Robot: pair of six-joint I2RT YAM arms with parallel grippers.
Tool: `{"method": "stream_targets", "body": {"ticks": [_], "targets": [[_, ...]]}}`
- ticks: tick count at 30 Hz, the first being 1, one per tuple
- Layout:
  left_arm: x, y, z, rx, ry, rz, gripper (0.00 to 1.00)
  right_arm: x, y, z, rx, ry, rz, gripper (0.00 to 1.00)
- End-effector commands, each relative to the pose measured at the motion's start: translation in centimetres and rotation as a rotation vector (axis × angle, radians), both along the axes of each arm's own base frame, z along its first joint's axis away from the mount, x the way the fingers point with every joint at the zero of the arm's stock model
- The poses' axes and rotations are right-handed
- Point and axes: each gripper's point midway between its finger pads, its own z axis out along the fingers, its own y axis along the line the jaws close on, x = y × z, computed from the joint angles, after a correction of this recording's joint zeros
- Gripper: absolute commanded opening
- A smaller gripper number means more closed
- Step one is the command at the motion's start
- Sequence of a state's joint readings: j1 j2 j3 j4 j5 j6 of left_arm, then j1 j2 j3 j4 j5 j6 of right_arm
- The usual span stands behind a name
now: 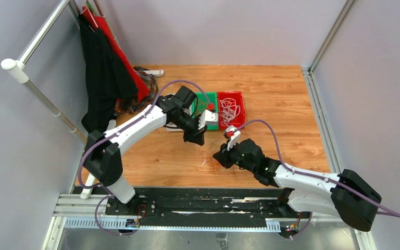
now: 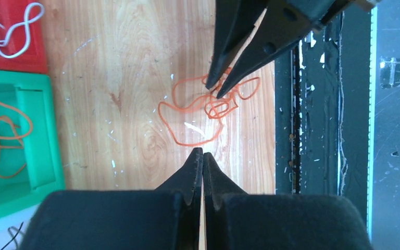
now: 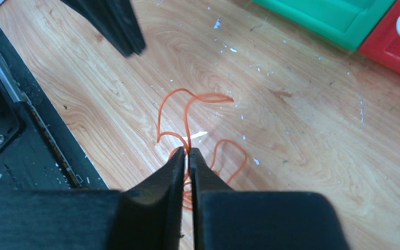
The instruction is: Untangle the cables
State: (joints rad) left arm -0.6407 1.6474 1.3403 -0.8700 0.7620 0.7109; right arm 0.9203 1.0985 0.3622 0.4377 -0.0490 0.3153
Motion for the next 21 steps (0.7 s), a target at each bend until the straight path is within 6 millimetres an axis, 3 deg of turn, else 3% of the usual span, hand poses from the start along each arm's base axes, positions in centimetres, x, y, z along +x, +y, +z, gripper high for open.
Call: {"method": "stream_targets", "body": {"ticks": [1, 2, 4, 5, 9, 10, 15, 21], "targets": [[-0.5, 0.6, 2.9, -0.006, -0.01, 0.06, 0.01, 0.0, -0.4, 0.7, -0.028, -0.022, -0.006, 0.2], [-0.6, 0.6, 3.3, -0.015, -0.008, 0.061, 0.01, -0.1, -0.4, 1.2, -0.017, -0.033, -0.002, 0.21], [-1.1, 0.5, 3.7, -0.04, -0.015, 0.032, 0.01, -0.2, -0.2, 2.2, 0.008, -0.058, 0.017, 0.08], [-1.4, 0.5, 3.5, -0.046, -0.014, 0.015, 0.06, -0.3, -0.1, 2.7, 0.022, -0.068, 0.022, 0.01], [-1.4, 0.5, 1.3, -0.004, -0.054, -0.055, 0.36, -0.3, -0.1, 3.3, 0.022, -0.065, 0.022, 0.01], [-1.1, 0.6, 0.6, 0.02, -0.06, -0.055, 0.45, 0.1, -0.6, 2.5, -0.014, -0.048, -0.009, 0.04], [-0.1, 0.3, -1.6, 0.079, -0.046, -0.055, 0.69, 1.8, -2.6, -0.1, -0.088, -0.014, -0.171, 0.3], [0.8, -1.0, -4.8, 0.133, -0.066, -0.018, 0.73, 2.1, -2.0, -3.1, -0.091, 0.062, -0.176, 0.38]]}}
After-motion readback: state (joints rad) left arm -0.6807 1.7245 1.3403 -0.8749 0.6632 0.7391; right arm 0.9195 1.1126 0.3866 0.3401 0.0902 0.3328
